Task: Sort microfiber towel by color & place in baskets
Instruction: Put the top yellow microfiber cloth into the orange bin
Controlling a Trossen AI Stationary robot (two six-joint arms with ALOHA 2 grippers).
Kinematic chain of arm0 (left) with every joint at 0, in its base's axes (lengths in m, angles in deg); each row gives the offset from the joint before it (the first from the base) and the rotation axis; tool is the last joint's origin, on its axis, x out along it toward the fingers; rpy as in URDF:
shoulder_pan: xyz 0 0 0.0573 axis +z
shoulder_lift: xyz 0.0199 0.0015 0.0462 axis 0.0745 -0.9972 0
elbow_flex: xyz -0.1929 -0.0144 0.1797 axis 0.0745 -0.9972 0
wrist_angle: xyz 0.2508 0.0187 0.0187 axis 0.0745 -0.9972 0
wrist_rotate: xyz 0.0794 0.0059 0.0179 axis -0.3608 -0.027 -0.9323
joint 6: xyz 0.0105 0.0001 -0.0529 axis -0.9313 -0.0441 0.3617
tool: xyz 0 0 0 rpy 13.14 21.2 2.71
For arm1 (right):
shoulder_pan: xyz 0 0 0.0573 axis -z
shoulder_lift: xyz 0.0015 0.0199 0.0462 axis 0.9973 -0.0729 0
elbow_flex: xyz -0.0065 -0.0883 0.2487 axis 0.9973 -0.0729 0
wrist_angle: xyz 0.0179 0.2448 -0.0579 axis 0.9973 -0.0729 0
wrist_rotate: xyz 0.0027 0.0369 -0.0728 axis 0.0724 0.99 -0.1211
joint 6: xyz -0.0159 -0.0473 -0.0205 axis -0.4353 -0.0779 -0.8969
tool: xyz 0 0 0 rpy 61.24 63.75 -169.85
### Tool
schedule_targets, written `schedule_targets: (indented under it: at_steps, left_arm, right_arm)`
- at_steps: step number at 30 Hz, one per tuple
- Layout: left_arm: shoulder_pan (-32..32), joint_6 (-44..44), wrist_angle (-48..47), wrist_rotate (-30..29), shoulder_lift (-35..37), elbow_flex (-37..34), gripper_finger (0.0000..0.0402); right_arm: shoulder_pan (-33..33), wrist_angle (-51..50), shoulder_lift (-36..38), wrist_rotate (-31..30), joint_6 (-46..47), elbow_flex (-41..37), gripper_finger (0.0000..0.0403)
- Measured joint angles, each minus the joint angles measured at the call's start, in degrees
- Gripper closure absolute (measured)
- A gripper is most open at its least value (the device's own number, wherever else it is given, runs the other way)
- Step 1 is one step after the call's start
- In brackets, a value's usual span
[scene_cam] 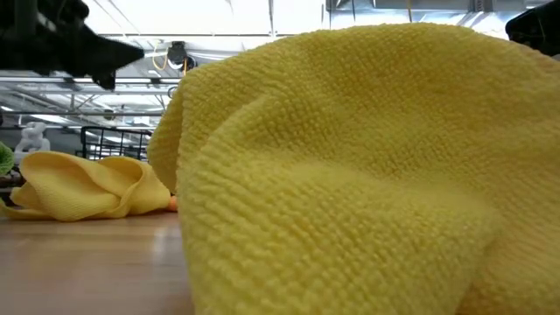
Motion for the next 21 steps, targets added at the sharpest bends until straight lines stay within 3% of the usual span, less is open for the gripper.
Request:
schedule_targets:
  at_steps: [7, 16, 21]
  left_arm:
    - [0.02, -0.41, -10.23, -5.63, -4.25, 13.8, 0.0398]
    - [0.02, -0.25, -21.67, -8.96, -19.61, 36.75, 0.0387]
    - [0.0, -0.29, -25.75, -9.07, -27.19, 44.68, 0.0362]
  right_arm:
    - [-0.02, 0.02, 0.02, 0.02, 0.55, 0.0, 0.0403]
    - [0.0, 0.04, 0.02, 0.02, 4.48, 0.0, 0.0403]
    - [0.0, 0.11, 0.01, -0.71, 3.77, 0.0, 0.0403]
